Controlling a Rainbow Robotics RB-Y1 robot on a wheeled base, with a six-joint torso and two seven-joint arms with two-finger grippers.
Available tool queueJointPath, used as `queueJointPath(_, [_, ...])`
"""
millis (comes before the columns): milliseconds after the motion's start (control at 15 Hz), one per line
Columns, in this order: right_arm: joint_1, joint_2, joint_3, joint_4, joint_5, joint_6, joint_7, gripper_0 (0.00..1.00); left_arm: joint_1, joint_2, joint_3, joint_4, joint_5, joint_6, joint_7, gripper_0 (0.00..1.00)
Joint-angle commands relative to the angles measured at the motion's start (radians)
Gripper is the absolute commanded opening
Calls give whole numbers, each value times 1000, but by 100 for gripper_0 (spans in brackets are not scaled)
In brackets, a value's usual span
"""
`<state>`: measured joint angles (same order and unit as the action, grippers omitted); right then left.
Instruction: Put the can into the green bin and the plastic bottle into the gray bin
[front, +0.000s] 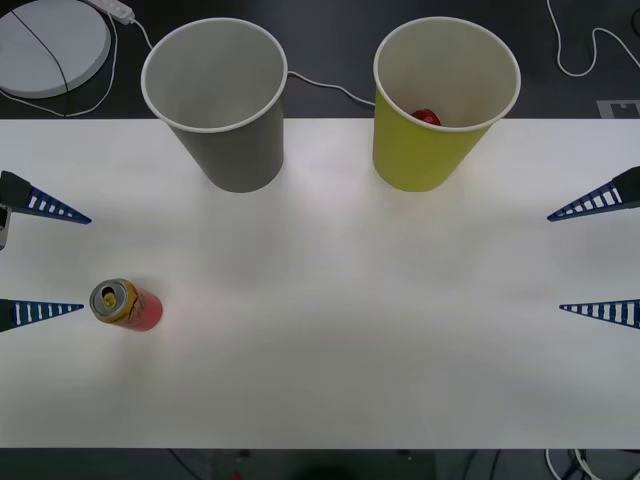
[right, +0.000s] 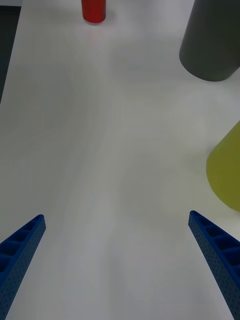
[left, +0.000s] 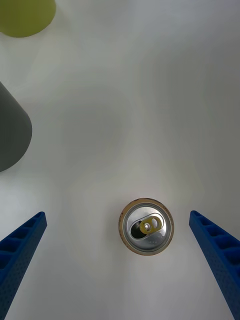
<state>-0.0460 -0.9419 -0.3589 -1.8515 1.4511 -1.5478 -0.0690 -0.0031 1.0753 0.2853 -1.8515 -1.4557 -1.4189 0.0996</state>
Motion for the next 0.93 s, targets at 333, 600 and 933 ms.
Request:
queueJointPath(333, [0,0,0,0,0,0,0,100,-11,-15,-17,-3,-8,-8,0,100])
queueJointPath(600, [0,0,0,0,0,0,0,100,-49,-6,-17,-12,-34,-52,11,100])
queueJointPath(933, [0,0,0,0,0,0,0,100,32,-6,-11,51,60,-2,-17,100])
